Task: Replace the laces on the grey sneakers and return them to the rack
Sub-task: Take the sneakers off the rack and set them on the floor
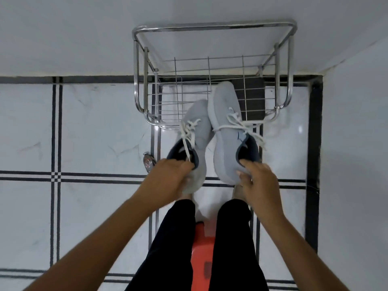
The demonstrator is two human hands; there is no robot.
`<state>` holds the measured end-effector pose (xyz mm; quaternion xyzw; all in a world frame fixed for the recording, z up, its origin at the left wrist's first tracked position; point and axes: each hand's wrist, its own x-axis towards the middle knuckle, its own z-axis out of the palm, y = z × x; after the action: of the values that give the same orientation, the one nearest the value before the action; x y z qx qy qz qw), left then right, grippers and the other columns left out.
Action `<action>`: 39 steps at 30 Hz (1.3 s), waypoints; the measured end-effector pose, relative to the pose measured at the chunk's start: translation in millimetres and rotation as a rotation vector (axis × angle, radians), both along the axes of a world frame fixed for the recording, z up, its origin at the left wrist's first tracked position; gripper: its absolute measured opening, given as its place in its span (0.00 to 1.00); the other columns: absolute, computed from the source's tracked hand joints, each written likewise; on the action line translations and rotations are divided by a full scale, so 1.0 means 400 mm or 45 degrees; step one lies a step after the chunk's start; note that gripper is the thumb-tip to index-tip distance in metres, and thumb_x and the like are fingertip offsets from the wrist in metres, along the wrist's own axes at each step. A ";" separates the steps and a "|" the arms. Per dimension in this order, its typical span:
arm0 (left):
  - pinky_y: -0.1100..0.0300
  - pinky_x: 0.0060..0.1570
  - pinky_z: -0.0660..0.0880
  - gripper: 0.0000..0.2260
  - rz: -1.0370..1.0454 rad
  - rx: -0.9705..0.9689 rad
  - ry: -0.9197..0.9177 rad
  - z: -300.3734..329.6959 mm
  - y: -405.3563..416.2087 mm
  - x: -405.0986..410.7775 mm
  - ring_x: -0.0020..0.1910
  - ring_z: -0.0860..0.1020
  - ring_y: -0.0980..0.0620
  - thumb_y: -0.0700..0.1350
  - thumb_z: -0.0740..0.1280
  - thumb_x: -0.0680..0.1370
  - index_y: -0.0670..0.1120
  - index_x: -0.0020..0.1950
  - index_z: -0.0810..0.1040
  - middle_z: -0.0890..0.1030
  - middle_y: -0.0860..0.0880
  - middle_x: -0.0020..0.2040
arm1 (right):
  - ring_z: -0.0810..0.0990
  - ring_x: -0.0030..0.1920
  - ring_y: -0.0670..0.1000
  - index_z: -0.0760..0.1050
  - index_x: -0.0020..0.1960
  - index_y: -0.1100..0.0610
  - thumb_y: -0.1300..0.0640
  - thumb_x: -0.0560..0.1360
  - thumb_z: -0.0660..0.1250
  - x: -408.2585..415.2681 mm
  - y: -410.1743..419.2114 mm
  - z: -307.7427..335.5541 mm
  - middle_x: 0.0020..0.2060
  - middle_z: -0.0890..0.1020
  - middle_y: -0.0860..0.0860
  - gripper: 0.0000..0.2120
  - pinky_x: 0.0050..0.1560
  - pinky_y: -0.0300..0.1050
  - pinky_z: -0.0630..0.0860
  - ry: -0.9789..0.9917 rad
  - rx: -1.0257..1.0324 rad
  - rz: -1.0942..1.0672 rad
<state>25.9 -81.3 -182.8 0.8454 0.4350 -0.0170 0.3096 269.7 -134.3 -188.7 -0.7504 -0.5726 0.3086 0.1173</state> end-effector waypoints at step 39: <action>0.57 0.48 0.71 0.17 0.484 0.537 0.146 -1.255 -0.291 0.386 0.43 0.78 0.49 0.36 0.72 0.63 0.48 0.50 0.79 0.80 0.51 0.43 | 0.79 0.50 0.61 0.81 0.55 0.60 0.73 0.66 0.69 0.098 -0.190 -1.230 0.44 0.83 0.56 0.19 0.58 0.62 0.75 -0.346 0.418 -0.395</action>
<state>180.4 -197.6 -684.6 0.7921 0.5963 0.0841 0.0996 309.1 -210.4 -680.9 -0.8348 -0.5034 0.0863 0.2055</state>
